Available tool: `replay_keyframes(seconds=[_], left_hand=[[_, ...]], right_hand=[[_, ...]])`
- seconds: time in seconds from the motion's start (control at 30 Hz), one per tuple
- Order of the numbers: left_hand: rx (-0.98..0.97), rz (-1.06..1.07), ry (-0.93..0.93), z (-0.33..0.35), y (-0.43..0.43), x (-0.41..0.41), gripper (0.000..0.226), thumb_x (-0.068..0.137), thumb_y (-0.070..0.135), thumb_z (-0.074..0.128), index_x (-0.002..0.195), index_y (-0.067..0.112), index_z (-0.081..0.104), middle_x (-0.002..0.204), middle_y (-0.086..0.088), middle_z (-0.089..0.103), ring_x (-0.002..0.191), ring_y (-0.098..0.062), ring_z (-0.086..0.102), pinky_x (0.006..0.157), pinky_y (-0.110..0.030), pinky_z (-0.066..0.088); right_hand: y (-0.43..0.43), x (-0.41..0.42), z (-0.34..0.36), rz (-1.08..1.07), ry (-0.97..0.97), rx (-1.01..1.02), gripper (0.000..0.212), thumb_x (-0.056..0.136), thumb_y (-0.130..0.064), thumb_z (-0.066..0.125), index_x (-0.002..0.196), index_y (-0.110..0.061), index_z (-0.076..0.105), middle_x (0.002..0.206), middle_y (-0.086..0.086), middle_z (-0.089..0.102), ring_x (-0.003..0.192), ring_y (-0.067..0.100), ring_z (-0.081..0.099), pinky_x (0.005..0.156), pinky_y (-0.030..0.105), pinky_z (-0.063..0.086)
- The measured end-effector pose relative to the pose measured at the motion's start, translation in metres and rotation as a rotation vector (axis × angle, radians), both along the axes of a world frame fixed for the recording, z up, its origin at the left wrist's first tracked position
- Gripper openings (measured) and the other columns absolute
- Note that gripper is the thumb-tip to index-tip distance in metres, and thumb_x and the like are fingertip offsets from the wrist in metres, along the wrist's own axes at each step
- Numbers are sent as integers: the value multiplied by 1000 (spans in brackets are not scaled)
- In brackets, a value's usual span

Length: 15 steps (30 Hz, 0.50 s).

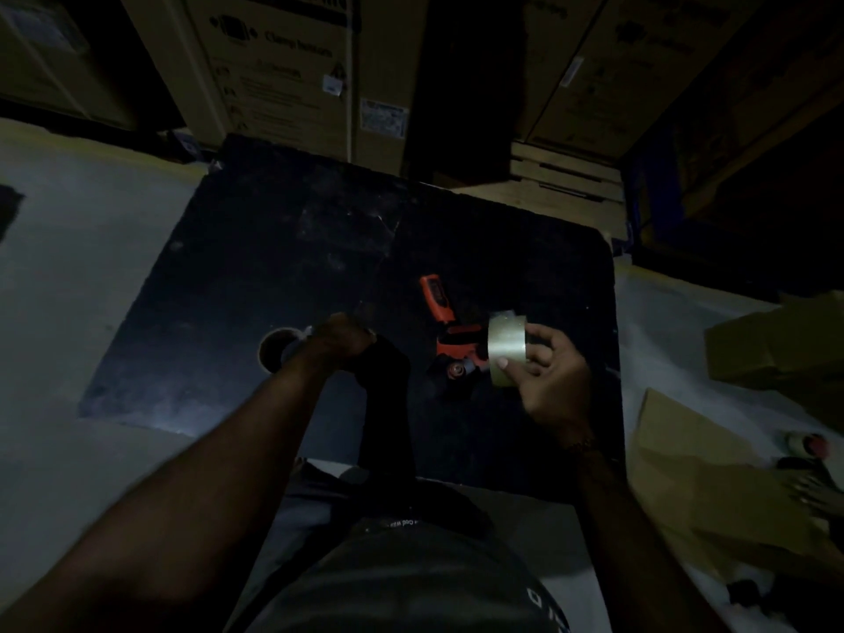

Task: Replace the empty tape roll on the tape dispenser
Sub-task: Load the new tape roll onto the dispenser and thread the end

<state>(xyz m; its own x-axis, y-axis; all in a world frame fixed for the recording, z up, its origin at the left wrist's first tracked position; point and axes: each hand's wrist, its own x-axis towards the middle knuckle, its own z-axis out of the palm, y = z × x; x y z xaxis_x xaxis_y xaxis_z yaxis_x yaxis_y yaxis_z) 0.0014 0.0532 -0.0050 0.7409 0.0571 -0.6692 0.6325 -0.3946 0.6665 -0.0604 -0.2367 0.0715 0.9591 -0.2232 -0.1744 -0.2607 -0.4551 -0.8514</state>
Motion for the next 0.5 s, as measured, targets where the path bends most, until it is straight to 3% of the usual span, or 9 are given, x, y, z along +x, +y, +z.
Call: replay_keyframes(seconds=[0.07,0.17,0.27,0.4,0.5], left_hand=[[191,-87,-84,1,-10,3,36,99,28,64,126,6,69,132,-17,68,121,-33,65,89,-26,51],[295,-242,-344,7,-34,12,39,93,22,69,126,3,62,129,-21,63,120,-40,61,98,-38,47],[421,-566,-607,8,-51,30,68,84,22,66,145,2,46,154,-26,39,135,-46,45,110,-47,42],[694,-914,-671,6,-68,53,64,101,31,51,159,22,28,172,-9,3,155,-35,15,119,-51,31],[872,-1093,-684,-2,-68,61,58,106,38,42,161,30,25,172,-5,11,154,-33,20,118,-47,28]], right_hand=[[-2,3,3,-52,-6,-16,63,81,-3,84,137,-6,56,118,17,75,99,22,75,84,37,63],[-9,6,9,-125,1,-15,62,80,-3,84,136,-6,57,117,17,75,100,24,74,86,38,62],[-17,5,14,-158,-21,-57,62,79,-7,86,135,-7,59,114,14,75,99,23,73,81,34,61],[-25,-2,9,-196,-11,-45,61,80,-6,84,135,-6,58,114,11,75,98,20,71,76,28,59],[-29,-9,4,-222,-10,-34,57,81,-4,84,133,-6,59,116,14,75,101,23,73,76,26,60]])
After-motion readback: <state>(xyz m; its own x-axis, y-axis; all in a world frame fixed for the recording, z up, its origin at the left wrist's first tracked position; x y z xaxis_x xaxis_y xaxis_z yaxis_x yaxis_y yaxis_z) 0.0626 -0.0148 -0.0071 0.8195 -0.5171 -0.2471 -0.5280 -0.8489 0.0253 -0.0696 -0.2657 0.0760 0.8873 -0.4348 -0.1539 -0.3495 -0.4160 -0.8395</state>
